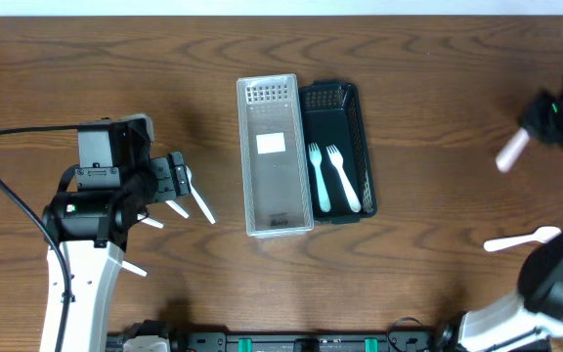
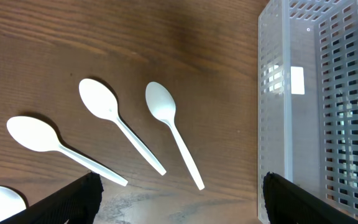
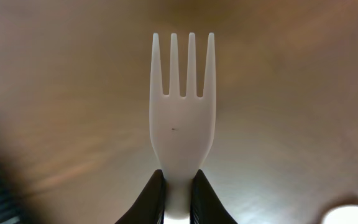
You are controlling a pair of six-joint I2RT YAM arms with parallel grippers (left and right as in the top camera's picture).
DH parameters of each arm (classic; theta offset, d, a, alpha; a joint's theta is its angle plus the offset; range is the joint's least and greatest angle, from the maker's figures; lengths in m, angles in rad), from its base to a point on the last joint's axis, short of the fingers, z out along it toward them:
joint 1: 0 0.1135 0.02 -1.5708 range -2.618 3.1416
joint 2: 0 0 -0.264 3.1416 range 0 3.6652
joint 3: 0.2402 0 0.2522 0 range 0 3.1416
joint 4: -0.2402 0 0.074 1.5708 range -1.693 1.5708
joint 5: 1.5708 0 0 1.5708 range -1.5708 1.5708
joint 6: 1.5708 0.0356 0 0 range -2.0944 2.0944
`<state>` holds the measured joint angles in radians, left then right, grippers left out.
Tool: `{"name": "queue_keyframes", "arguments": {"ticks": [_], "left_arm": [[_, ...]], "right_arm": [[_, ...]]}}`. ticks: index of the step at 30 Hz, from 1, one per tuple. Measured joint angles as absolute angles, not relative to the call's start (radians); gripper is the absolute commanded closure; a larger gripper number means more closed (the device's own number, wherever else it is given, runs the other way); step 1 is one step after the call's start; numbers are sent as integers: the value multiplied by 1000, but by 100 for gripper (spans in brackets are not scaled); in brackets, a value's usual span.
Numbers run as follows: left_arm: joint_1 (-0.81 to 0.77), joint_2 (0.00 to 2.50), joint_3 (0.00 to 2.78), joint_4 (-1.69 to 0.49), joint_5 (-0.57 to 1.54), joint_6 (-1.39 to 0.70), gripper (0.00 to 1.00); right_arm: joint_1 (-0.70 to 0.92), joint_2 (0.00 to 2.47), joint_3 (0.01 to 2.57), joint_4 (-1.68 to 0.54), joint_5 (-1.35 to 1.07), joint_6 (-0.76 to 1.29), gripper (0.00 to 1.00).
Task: Pack container
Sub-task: 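Drop the third fork into the dark green basket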
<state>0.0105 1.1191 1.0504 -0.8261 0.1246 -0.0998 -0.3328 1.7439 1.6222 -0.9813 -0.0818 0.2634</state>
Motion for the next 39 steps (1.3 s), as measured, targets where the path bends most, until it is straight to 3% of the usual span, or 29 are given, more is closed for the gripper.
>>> {"name": "queue_keyframes", "arguments": {"ticks": [5,11,21,26,30,31,39], "left_arm": [[10,1119,1050,-826,125,-100,15],[10,1119,1050,-826,125,-99,15],[10,1119,1050,-826,125,-100,15],[10,1119,1050,-826,125,-99,15],[10,1119,1050,-826,125,-99,15],[10,1119,1050,-826,125,-99,15],[10,1119,1050,-826,125,-99,15]], "right_arm": [[-38,1584,1660,-976,-59,355,99],[231,1649,1659,-979,-2,395,99],[420,1935,1651,-984,15,390,98],[440,2021,1642,-986,15,382,88],[447,2020,1642,-984,12,374,58],[448,2020,1645,-988,4,361,54],[432,1974,1755,-1110,37,364,51]]}}
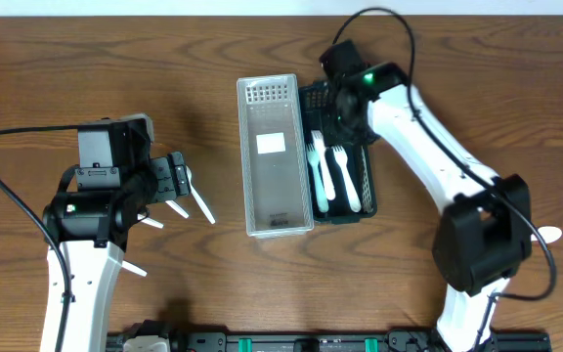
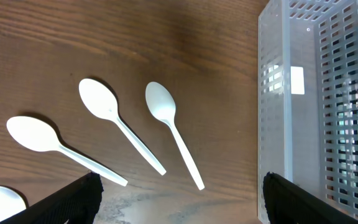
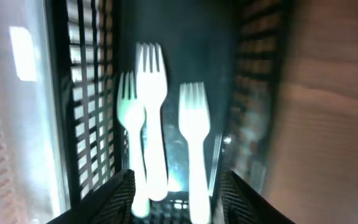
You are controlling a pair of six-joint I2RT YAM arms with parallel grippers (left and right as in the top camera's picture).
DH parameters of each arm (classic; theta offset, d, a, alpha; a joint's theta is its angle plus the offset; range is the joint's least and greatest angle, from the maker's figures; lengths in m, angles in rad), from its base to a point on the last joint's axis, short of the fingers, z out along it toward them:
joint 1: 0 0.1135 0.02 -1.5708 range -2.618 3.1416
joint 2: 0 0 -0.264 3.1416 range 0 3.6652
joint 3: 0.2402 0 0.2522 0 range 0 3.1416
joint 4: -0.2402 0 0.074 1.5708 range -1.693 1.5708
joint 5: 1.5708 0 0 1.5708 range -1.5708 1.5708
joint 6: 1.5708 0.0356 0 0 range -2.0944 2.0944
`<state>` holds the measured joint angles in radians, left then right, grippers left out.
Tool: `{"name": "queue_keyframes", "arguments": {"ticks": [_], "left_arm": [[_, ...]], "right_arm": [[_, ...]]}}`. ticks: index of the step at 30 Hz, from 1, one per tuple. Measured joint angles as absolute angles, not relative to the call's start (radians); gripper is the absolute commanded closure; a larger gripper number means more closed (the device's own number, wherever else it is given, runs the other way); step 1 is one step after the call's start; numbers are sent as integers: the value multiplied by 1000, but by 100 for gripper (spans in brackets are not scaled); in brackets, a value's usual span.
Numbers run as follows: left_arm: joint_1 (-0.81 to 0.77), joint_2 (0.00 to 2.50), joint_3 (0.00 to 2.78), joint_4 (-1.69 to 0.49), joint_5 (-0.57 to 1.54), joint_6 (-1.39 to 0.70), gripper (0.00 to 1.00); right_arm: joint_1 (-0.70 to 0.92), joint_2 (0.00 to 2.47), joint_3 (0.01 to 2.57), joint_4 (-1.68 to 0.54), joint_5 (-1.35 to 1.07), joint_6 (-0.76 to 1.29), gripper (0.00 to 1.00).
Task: Pack container
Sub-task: 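Drop the third fork into the dark green basket, then move right gripper to the white spoon and grasp it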
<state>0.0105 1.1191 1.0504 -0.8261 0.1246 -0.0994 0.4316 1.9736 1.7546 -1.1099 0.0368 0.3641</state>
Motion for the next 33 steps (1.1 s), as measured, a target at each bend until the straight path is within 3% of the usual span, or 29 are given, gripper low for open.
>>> {"name": "queue_keyframes", "arguments": {"ticks": [5,10,14,17,22,33], "left_arm": [[10,1119,1050,-826,125,-99,15],[10,1119,1050,-826,125,-99,15],[10,1119,1050,-826,125,-100,15],[10,1119,1050,-826,125,-100,15],[10,1119,1050,-826,125,-99,15],[10,1119,1050,-826,125,-99,15]], "right_arm": [[308,1795,1804,-1147,129,513,33],[53,1650,1831,-1254,179,722,17],[-129,1640,1821,-1283,199,822,16],[-237,1654,1768,-1277,199,861,9],[-411,1674,1572,-1176,170,881,8],[-562,1687,1110,-841,88,825,8]]}}
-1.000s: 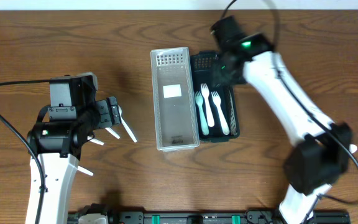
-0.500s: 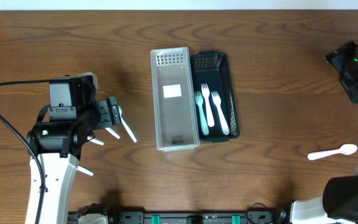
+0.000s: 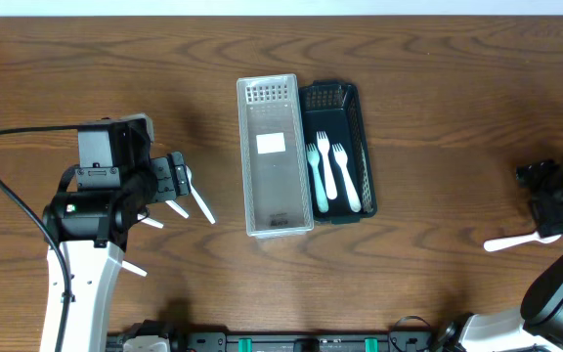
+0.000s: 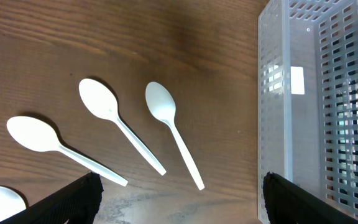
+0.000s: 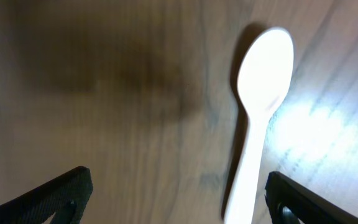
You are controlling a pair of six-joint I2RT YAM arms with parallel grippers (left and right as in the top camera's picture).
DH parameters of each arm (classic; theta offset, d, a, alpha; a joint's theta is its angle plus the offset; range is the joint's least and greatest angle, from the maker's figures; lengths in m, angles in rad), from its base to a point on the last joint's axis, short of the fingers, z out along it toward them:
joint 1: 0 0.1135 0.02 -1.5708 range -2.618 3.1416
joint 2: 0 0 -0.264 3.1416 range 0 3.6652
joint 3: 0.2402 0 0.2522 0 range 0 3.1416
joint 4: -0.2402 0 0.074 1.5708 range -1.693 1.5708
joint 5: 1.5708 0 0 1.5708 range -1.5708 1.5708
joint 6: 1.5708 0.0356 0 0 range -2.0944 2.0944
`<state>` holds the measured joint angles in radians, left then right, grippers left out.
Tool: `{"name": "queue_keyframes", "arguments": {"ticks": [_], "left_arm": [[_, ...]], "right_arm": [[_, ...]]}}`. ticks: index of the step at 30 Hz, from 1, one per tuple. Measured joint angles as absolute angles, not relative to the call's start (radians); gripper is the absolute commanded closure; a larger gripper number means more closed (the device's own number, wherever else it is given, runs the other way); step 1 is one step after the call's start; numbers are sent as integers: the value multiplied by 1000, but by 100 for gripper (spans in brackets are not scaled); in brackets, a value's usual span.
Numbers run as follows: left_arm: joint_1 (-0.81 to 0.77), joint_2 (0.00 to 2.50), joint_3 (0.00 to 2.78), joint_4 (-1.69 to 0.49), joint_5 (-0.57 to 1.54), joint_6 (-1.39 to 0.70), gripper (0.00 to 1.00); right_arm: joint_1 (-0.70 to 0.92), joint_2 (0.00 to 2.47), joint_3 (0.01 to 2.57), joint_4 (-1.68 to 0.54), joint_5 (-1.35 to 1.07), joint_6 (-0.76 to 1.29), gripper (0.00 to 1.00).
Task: Pack container
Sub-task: 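Move right gripper to the white spoon and grasp it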
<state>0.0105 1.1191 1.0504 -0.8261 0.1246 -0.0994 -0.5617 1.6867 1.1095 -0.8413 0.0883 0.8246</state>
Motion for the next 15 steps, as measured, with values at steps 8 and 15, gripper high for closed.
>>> {"name": "queue_keyframes", "arguments": {"ticks": [8,15], "left_arm": [[10,1119,1050,-826,125,-99,15],[10,1119,1050,-826,125,-100,15]], "right_arm": [[-567,1687,951,-674,78,778,7],[-587,1687,920,-635,75,765,7]]}}
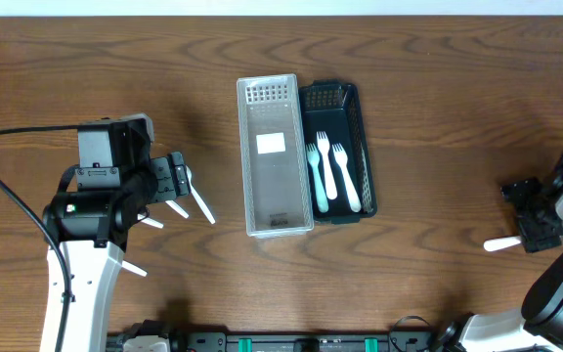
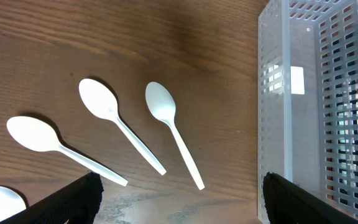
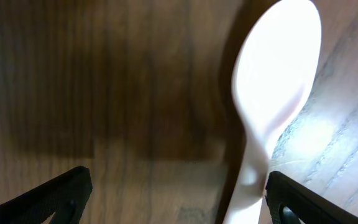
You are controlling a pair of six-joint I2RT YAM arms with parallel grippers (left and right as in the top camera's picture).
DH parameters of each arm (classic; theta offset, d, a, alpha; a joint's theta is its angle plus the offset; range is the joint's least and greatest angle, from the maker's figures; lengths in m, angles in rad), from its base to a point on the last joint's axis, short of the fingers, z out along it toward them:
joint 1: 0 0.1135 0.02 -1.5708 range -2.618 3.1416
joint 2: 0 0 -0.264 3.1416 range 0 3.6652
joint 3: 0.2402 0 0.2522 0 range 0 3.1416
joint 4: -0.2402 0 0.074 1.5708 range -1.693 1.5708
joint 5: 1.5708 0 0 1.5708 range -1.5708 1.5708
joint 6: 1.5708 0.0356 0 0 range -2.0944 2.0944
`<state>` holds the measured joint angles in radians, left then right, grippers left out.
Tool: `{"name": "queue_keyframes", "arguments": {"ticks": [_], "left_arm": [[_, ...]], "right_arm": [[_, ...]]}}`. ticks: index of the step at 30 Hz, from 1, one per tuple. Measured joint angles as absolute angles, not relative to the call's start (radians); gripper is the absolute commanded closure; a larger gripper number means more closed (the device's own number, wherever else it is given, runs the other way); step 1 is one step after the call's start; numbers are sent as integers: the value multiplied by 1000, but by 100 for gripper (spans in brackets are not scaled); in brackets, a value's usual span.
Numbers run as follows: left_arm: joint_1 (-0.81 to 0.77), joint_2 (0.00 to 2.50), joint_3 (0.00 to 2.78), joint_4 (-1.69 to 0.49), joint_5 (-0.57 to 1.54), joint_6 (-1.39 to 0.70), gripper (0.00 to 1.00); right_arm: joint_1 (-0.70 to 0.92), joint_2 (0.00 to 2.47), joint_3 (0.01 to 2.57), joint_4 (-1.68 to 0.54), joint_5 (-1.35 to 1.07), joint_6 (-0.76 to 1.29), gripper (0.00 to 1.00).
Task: Pack container
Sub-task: 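Move right gripper to the white spoon and grasp it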
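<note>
A clear slotted bin [image 1: 274, 156] and a black bin [image 1: 350, 117] stand side by side mid-table; the black one holds three white forks [image 1: 333, 176]. Several white spoons [image 2: 169, 127] lie on the table left of the clear bin [image 2: 319, 99]. My left gripper [image 1: 176, 186] hovers open over them, its fingers [image 2: 73, 202] spread wide with nothing between. At the far right my right gripper [image 1: 533, 217] is open just above one white spoon [image 3: 269, 106], whose handle [image 1: 501, 244] sticks out to the left; the spoon lies by the right finger.
Brown wooden table [image 1: 438, 78]. The right arm's lower link [image 1: 555, 293] rises at the right edge, the left arm's white link [image 1: 76, 293] at the lower left. A black cable [image 1: 8, 196] loops beside the left arm.
My right gripper has moved down and a little left, lower over the lone spoon, which now looms larger in the wrist view. The left arm and the bins are unchanged.
My right gripper held a fork at the far right while two forks lay in the black bin. Then it was open over that bin, with three forks inside. It then stood open above the lone spoon at the right, and now is lower over it.
</note>
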<state>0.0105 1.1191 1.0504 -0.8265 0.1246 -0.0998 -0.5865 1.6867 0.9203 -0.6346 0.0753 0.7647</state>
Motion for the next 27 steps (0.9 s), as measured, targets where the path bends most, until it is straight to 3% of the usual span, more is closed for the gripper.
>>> {"name": "queue_keyframes", "arguments": {"ticks": [17,23,27], "left_arm": [[10,1119,1050,-826,125,-100,15],[10,1119,1050,-827,125,-100,15],[10,1119,1050,-828,125,-99,15]], "right_arm": [[-647,1687,884,-628,88,744,12],[-647,1687,871,-628,104,736,34],[-647,1687,870,-624,107,750,38]]}}
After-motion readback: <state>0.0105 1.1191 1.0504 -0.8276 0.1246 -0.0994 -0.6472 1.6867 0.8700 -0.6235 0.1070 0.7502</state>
